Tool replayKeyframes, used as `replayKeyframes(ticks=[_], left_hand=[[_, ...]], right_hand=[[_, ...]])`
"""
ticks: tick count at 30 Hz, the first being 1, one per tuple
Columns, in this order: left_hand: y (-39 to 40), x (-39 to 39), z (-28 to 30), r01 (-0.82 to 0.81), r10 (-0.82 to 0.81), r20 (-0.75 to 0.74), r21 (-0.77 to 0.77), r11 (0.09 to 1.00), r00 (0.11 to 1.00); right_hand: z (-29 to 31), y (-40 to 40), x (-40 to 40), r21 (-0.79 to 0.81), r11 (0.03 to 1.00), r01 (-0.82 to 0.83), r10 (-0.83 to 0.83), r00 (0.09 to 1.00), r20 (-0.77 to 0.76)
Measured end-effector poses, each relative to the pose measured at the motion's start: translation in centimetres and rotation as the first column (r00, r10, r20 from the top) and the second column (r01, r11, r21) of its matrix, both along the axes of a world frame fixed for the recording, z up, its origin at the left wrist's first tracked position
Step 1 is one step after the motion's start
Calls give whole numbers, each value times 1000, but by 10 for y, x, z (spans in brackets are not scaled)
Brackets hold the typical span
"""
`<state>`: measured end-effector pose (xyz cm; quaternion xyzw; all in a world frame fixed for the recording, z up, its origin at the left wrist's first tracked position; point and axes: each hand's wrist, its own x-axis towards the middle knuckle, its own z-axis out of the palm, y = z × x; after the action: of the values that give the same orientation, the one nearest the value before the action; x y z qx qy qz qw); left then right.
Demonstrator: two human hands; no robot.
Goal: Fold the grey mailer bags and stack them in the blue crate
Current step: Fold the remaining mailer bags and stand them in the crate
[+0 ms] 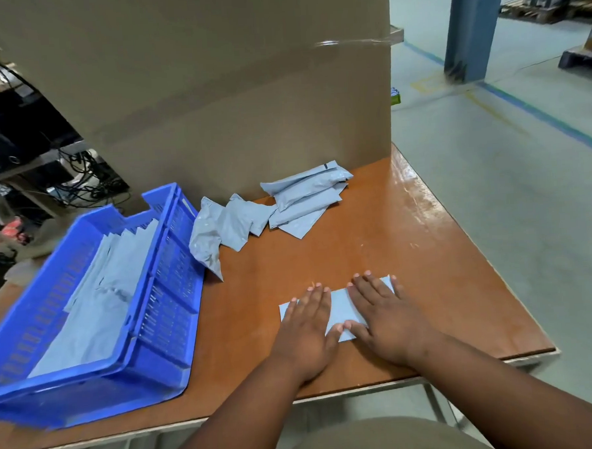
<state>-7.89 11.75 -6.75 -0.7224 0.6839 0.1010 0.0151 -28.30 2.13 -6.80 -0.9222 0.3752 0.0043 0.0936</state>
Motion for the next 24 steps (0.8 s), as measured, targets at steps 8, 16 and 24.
replayKeyframes(ticks=[8, 16, 24], left_hand=[[-38, 17, 49, -10, 7, 29, 93, 996, 1000], [-78, 19, 90, -188, 247, -169, 304, 934, 954], [-27, 111, 205, -483, 493, -357, 122, 867, 794]], right_hand=[[16, -13, -21, 71, 988, 138, -148, 977, 153], [45, -10, -11, 110, 991, 73, -107, 932, 346], [111, 2, 71, 144, 985, -96, 8, 857, 515]])
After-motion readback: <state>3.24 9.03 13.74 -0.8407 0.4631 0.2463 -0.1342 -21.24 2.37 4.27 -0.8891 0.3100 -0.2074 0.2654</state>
